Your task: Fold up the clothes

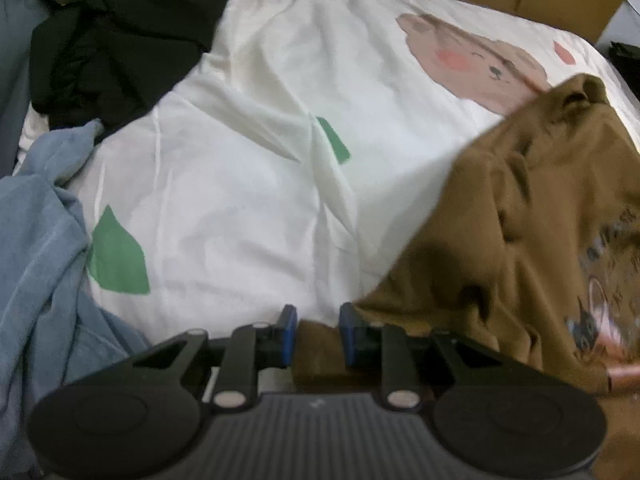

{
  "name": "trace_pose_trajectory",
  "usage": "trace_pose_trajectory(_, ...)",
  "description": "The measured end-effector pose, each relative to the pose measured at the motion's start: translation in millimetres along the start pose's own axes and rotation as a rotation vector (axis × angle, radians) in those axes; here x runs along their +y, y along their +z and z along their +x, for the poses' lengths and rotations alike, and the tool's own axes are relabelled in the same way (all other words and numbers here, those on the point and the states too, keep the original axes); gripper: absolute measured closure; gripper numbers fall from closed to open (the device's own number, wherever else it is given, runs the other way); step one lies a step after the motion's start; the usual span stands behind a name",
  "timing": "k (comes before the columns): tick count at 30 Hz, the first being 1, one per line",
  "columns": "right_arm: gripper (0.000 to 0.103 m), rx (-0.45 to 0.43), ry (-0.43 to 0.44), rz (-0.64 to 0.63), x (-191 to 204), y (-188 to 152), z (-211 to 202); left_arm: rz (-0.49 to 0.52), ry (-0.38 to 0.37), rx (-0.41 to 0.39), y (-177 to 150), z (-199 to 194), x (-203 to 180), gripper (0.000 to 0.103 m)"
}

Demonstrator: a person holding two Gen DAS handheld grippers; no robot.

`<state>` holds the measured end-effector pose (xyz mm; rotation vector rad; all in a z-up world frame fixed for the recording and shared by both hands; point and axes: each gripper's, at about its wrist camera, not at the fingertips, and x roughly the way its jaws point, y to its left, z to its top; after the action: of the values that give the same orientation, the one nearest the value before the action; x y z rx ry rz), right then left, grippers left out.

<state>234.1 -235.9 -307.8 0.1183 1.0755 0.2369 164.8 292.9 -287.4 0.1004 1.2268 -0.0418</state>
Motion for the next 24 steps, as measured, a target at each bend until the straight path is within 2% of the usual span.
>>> trace_pose_trajectory(8, 0.053, 0.007, -0.003, -0.01, 3, 1, 2, 0.018, -0.048, -0.024, -27, -24, -14, 0.077)
trace_pose_trajectory(13, 0.053, 0.005, -0.005, -0.012, 4, 1, 1, 0.034, -0.073, -0.093, -37, -46, -32, 0.077)
trace_pose_trajectory(16, 0.053, 0.006, -0.006, -0.014, 4, 0, 0, 0.011, -0.116, -0.121, -39, -57, -42, 0.077)
trace_pose_trajectory(24, 0.053, 0.009, -0.008, -0.021, 6, 0, -1, -0.017, -0.208, -0.133, -51, -65, -69, 0.077)
